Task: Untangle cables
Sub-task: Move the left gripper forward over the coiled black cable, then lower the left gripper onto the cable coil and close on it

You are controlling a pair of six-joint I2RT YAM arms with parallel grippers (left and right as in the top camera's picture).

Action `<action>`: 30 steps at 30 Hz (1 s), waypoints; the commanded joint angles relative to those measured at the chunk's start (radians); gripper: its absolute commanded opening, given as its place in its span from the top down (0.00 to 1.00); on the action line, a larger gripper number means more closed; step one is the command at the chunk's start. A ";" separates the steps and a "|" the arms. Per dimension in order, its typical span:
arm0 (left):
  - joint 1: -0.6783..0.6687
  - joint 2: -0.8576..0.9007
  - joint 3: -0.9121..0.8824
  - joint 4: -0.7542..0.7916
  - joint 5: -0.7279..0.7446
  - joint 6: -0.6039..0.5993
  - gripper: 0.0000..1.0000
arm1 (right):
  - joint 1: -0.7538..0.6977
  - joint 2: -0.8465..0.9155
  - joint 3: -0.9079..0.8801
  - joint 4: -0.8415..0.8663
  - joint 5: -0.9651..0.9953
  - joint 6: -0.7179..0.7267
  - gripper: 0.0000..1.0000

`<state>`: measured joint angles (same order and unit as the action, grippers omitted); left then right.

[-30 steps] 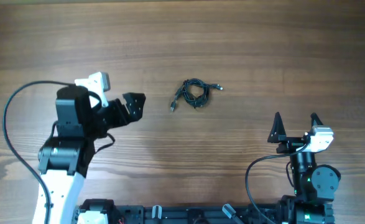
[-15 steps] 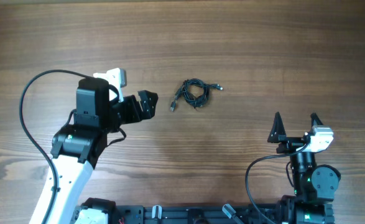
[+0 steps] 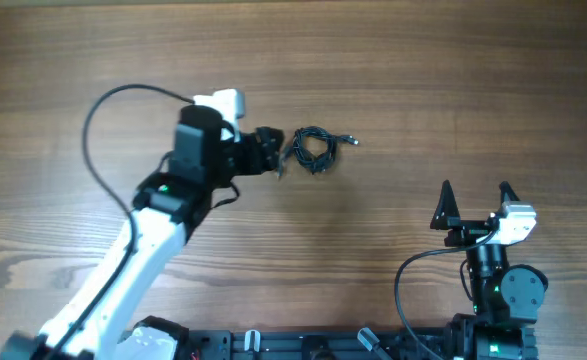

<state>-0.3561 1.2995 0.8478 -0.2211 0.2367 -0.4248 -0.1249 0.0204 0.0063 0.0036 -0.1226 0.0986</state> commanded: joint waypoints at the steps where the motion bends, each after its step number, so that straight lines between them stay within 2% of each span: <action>1: -0.072 0.086 0.018 0.049 -0.022 -0.003 0.20 | 0.004 -0.003 -0.001 0.003 -0.001 -0.018 0.01; 9: -0.190 0.257 0.018 0.117 -0.022 -0.006 0.18 | 0.004 -0.003 -0.001 0.003 -0.001 -0.018 0.00; 17: -0.196 0.317 0.017 0.117 -0.022 -0.058 0.17 | 0.004 -0.003 -0.001 0.003 -0.001 -0.018 0.00; 30: -0.197 0.399 0.017 0.124 -0.022 -0.059 0.14 | 0.004 -0.003 -0.001 0.003 0.000 -0.018 0.00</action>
<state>-0.5507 1.6707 0.8486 -0.1001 0.2287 -0.4770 -0.1249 0.0204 0.0063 0.0036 -0.1226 0.0986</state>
